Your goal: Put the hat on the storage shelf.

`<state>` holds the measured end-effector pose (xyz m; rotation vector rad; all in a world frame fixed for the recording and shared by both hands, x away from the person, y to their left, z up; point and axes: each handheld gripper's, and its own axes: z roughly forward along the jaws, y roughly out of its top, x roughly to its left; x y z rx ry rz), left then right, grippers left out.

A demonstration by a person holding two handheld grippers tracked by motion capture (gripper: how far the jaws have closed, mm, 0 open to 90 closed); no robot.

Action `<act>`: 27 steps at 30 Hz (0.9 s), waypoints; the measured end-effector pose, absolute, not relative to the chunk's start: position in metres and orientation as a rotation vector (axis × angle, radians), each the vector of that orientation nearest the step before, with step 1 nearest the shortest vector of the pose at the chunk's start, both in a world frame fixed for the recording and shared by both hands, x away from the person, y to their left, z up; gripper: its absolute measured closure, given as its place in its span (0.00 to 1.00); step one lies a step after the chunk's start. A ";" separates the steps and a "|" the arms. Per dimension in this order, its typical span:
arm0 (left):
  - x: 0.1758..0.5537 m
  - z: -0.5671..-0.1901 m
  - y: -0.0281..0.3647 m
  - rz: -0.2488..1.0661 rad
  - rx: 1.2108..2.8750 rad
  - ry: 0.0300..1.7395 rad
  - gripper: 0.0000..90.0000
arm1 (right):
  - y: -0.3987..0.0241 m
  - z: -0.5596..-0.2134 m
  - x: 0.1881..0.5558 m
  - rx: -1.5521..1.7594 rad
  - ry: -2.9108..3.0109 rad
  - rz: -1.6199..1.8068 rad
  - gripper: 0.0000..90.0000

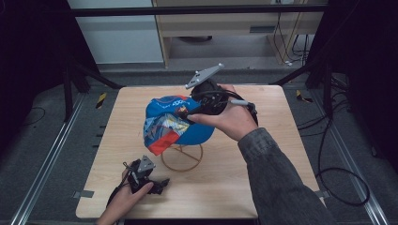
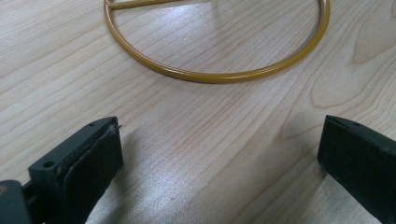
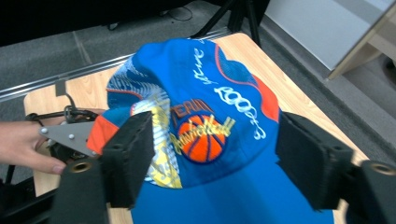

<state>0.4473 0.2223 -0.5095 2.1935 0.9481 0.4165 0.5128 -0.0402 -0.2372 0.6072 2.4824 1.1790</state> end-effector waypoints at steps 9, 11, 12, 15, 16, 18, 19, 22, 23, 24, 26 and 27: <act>0.447 -0.509 0.222 0.416 2.194 0.948 0.00 | -0.062 -0.241 0.508 0.685 2.423 1.181 0.11; 0.447 -0.509 0.222 0.416 2.194 0.948 0.00 | -0.068 -0.240 0.505 0.678 2.407 1.185 0.09; 0.447 -0.509 0.222 0.416 2.194 0.948 0.00 | -0.071 -0.240 0.504 0.681 2.401 1.194 0.08; 0.447 -0.510 0.222 0.417 2.194 0.948 0.00 | -0.080 -0.239 0.501 0.688 2.385 1.208 0.08; 0.447 -0.510 0.222 0.417 2.194 0.947 0.00 | -0.083 -0.240 0.500 0.692 2.382 1.209 0.08; 0.447 -0.510 0.222 0.416 2.194 0.947 0.00 | -0.089 -0.242 0.499 0.701 2.379 1.204 0.07; 0.447 -0.510 0.222 0.416 2.194 0.948 0.00 | -0.091 -0.243 0.499 0.705 2.373 1.200 0.07; 0.447 -0.510 0.222 0.416 2.194 0.947 0.00 | -0.100 -0.248 0.496 0.719 2.363 1.205 0.07; 0.447 -0.510 0.222 0.417 2.192 0.947 0.00 | -0.103 -0.250 0.495 0.724 2.359 1.205 0.07; 0.447 -0.510 0.223 0.417 2.194 0.945 0.00 | -0.106 -0.252 0.494 0.728 2.359 1.207 0.07; 0.447 -0.510 0.223 0.417 2.194 0.945 0.00 | -0.112 -0.255 0.492 0.738 2.356 1.203 0.07; 0.447 -0.510 0.223 0.417 2.194 0.945 0.00 | -0.115 -0.256 0.491 0.746 2.354 1.203 0.07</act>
